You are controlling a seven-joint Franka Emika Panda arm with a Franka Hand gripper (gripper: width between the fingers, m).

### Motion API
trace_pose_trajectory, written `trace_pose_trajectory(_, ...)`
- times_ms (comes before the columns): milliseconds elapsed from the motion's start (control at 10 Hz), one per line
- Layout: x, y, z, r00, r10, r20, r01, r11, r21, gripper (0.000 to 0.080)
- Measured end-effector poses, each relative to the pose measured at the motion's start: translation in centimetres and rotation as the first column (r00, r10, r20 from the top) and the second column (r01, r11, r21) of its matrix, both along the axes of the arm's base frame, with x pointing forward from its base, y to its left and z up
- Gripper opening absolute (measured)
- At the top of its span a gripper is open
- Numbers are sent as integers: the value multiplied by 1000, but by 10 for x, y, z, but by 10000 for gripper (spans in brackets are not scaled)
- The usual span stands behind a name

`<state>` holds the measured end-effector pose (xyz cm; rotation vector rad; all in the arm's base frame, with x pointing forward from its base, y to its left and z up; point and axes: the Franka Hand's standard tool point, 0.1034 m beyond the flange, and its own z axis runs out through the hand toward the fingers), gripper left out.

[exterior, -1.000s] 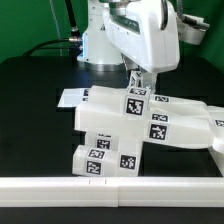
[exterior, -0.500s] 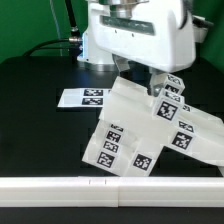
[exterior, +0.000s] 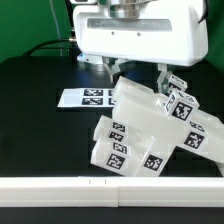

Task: Assemble chair

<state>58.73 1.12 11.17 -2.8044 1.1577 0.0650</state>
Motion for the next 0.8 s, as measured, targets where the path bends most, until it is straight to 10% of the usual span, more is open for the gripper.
trace_pose_trajectory(800,-3,-25,7,998,57,24,-57,998,-4,649)
